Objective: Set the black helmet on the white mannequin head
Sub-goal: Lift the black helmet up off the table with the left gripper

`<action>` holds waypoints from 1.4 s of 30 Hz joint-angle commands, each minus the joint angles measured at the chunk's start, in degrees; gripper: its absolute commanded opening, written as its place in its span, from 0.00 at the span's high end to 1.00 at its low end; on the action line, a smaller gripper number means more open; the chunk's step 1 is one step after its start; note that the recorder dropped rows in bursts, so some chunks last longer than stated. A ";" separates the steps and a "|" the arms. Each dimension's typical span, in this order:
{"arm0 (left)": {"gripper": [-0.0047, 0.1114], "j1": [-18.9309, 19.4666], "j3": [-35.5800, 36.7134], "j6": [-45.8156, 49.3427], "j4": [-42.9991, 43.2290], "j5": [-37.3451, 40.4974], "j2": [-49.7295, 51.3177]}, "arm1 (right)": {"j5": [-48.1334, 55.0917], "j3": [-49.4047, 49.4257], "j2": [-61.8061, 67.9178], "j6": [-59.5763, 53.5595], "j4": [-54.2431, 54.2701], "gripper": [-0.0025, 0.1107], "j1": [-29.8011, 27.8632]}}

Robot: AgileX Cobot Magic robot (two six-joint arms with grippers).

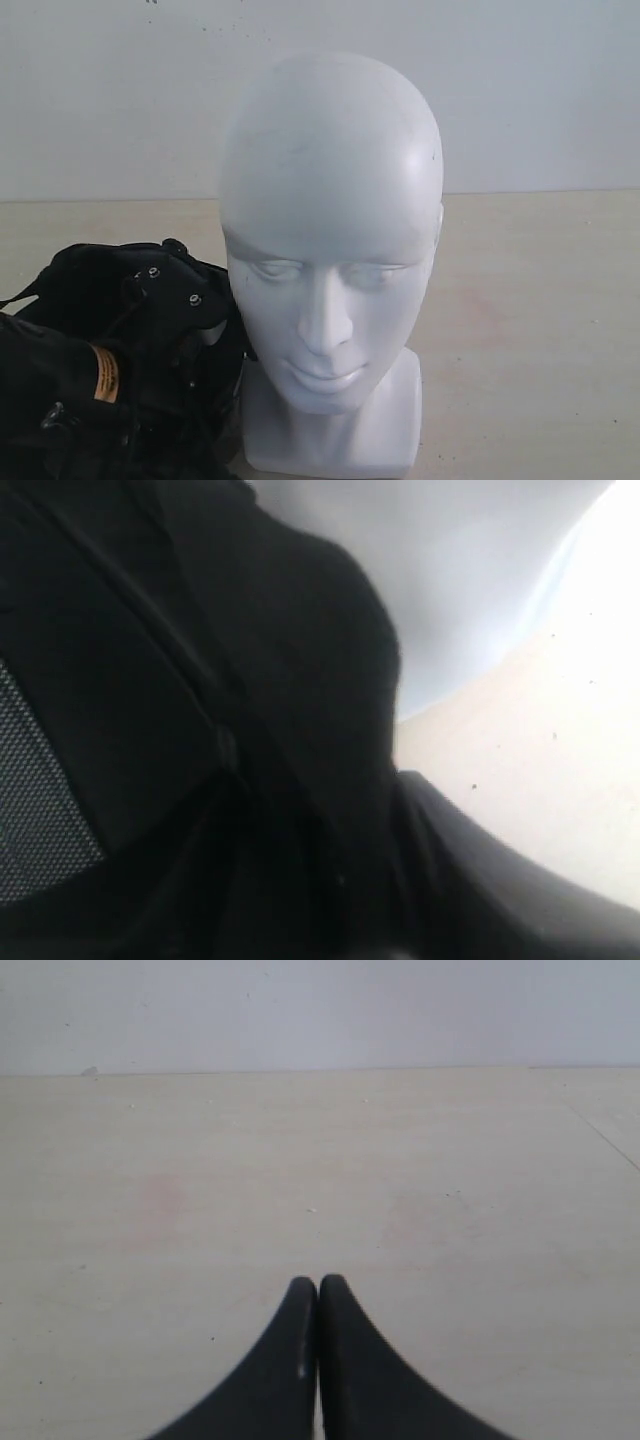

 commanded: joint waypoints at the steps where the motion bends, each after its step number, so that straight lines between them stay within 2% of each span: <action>1: 0.67 -0.24 0.34 -0.30 1.03 -1.30 1.63 | -0.17 0.01 -0.26 0.06 -0.07 0.98 0.18; 3: 0.67 -0.24 0.34 -0.30 1.03 -0.86 3.60 | -0.17 0.01 -0.26 0.06 -0.07 0.98 0.18; 5: 0.71 -0.24 0.34 -0.30 1.03 -0.58 4.74 | -0.17 0.01 -0.26 0.06 -0.07 0.98 0.18; 8: 0.89 -0.24 0.34 -0.30 1.03 0.47 5.18 | -0.17 0.01 -0.26 0.06 -0.07 0.98 0.18; 9: 0.92 -0.24 0.34 -0.16 1.03 0.69 5.18 | -0.17 0.01 -0.26 0.06 -0.07 0.98 0.18; 18: 0.92 -0.24 0.34 -0.31 -0.62 4.96 1.57 | -0.17 0.01 -0.26 0.06 -0.07 0.98 0.18; 31: 0.92 -0.24 0.34 -0.31 -7.47 7.69 -21.46 | -0.17 0.01 -0.26 0.06 -0.07 0.98 0.18; 37: 0.92 -0.24 0.34 -0.31 -7.48 11.86 -30.68 | -0.17 0.01 -0.26 0.06 -0.07 0.98 0.18; 42: 0.92 -0.24 0.34 -1.81 -7.38 12.38 -36.84 | -0.17 0.01 -0.26 0.06 -0.07 0.98 0.18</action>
